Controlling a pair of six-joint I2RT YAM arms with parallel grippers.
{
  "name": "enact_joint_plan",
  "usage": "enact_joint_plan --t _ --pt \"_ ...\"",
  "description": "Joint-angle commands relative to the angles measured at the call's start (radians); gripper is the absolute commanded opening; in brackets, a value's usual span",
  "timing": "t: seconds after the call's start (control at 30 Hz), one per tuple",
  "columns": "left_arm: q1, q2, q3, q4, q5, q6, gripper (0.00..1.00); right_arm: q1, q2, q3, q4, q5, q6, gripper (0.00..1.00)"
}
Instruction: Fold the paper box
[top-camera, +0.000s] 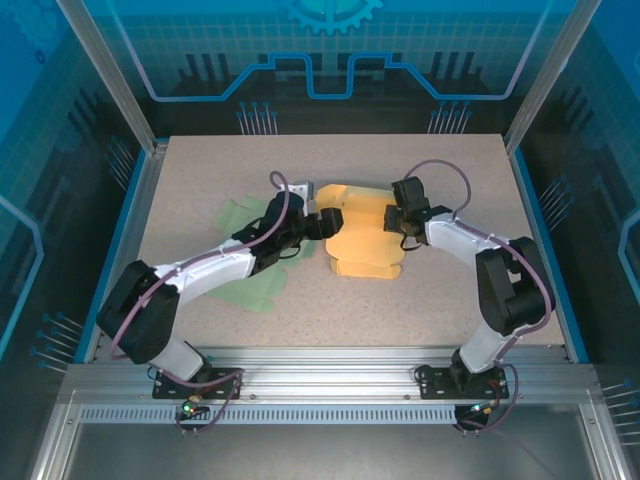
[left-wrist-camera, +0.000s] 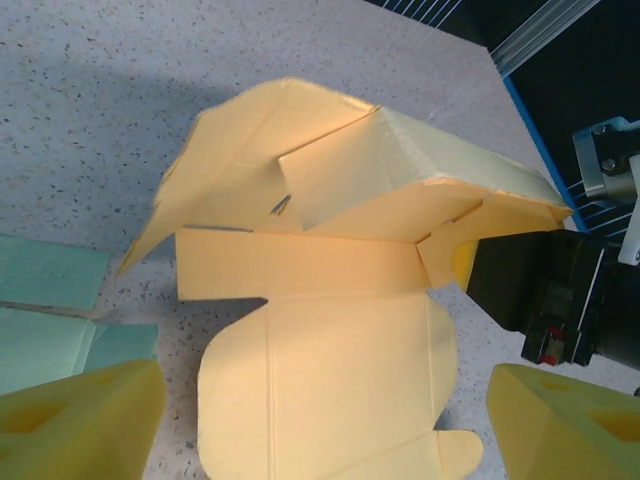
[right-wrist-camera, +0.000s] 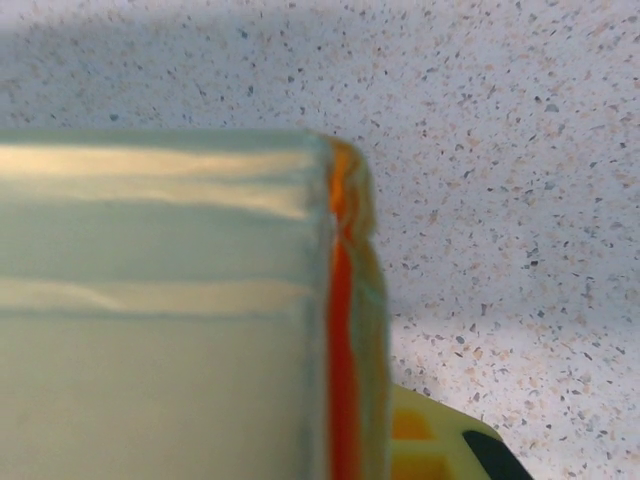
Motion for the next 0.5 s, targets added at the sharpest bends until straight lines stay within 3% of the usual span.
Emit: enact_joint_plan --t 0.0,0.13,0.47 --pt "0.001 -0.009 -0.055 0.051 0.017 -0.029 0.90 0.013 -0.049 -0.010 -0.028 -0.010 0.042 0.00" --pt "0.002 0.027 -0.092 0.112 0.037 -0.062 0.95 0.013 -0.077 -0.009 -0.043 -0.021 0.051 0.00" --pt "0.013 0.156 -0.050 0.282 0.049 -0.120 0.96 0.012 -0.126 -0.019 -0.069 -0.035 0.065 0.00"
